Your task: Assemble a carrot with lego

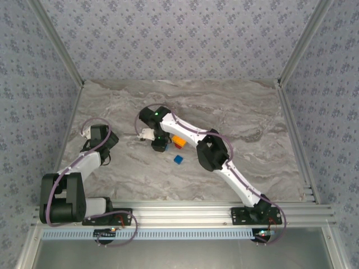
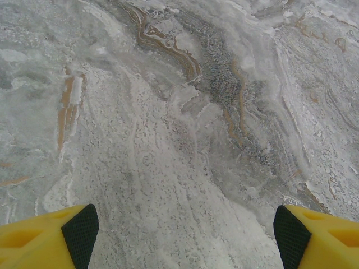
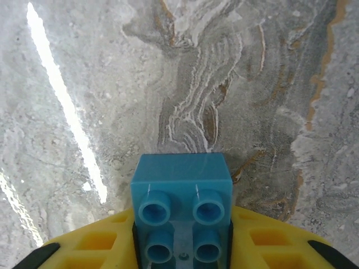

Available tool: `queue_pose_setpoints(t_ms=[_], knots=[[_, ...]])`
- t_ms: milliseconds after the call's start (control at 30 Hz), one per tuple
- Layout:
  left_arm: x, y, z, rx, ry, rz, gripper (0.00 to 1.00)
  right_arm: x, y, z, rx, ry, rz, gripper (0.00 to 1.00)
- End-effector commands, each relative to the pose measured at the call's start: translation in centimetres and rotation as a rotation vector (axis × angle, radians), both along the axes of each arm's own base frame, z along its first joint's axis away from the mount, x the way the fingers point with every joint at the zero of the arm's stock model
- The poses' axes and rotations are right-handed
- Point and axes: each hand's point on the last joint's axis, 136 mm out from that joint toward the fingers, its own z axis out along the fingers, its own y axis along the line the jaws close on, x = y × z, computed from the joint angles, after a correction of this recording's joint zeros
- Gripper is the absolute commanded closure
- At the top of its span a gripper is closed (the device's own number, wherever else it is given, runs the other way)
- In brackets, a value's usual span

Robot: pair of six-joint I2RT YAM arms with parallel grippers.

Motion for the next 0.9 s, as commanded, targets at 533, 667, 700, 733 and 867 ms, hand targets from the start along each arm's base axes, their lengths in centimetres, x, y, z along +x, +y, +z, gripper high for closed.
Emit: queue_pose_setpoints(t_ms=[533,667,700,733,867], knots=[[0.6,0.1,0.6,0.022,0.001,0.000,0.16,2.6,-5.5,17.6,0.206,-0.140,-0.535,0.69],[0.6,0.1,0.7,0.023,0.000,0.000,0.16,2.6,-8.4,16.2,0.108,-0.153,-0.599,0.69],[0.6,0.1,0.6,0.024,0.001,0.000,0.16,2.4,-8.6,15.8,0.105,-0.143,-0.610,0.69],[0.6,0.1,0.6,0.024,0.002,0.001,0.16,2.3,-8.7,15.3,0.107,-0.134,-0.621,0.69],[0.6,0.1,0.7,0.025,-0.001,0.001,0.16,2.1,-8.7,13.6,0.103,-0.110,-0.637,0.69]])
